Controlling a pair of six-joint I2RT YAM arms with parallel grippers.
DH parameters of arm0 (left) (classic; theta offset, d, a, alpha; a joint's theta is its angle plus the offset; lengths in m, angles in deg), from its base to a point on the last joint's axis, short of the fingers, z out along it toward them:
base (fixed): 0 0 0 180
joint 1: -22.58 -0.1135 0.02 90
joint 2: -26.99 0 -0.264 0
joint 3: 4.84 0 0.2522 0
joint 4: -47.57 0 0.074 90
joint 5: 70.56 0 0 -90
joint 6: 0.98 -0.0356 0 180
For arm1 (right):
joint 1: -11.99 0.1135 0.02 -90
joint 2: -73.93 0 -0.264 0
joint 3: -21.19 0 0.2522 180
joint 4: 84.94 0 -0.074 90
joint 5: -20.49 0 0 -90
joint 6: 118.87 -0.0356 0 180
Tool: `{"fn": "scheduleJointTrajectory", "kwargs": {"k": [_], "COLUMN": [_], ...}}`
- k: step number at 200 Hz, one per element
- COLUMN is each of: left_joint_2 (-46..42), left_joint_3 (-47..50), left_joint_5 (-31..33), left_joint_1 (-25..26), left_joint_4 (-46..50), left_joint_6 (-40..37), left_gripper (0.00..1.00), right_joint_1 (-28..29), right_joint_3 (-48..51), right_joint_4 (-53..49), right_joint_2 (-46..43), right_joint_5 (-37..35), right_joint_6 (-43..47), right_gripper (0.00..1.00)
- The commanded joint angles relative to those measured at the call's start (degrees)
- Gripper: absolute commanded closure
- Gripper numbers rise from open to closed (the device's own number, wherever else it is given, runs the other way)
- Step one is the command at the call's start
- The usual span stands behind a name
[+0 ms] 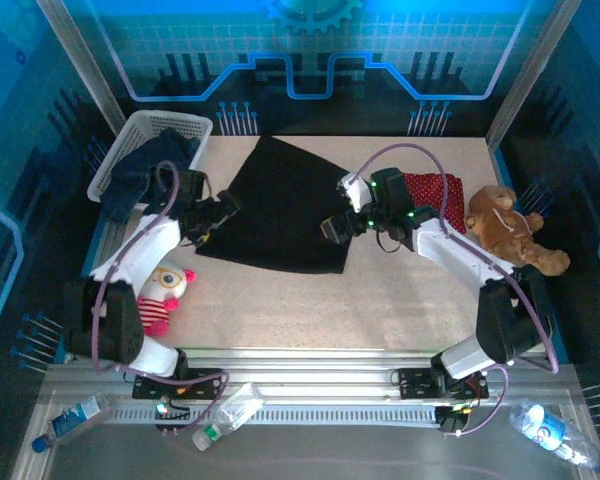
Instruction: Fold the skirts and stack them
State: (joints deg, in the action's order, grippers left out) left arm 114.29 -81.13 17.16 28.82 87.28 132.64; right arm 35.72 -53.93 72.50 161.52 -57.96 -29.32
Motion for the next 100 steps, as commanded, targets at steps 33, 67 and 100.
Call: {"fn": "scheduleJointTrajectory", "kwargs": {"k": [33, 67, 100], "left_joint_2": [11.96, 14.89, 15.69], "left_joint_3": [-4.77, -3.64, -0.33], "left_joint_5": [-4.76, -4.00, -4.56], "left_joint_1": [1.49, 1.49, 1.49], "left_joint_4": [-5.38, -4.94, -6.15], "left_joint_6": [0.64, 0.67, 1.62], "left_gripper": [0.01, 0.01, 0.01], "right_joint_1": [-0.86, -0.92, -1.23], "right_joint_3": [-6.27, -21.97, -27.25], "right_joint_4": [4.34, -14.48, -19.10], "right_joint_2": [9.64, 20.37, 27.31], "right_joint_5": [-6.75, -3.01, -4.39], "right_joint_6": [-27.53, -28.51, -33.95], "right_gripper": [0.00, 0.00, 0.00]}}
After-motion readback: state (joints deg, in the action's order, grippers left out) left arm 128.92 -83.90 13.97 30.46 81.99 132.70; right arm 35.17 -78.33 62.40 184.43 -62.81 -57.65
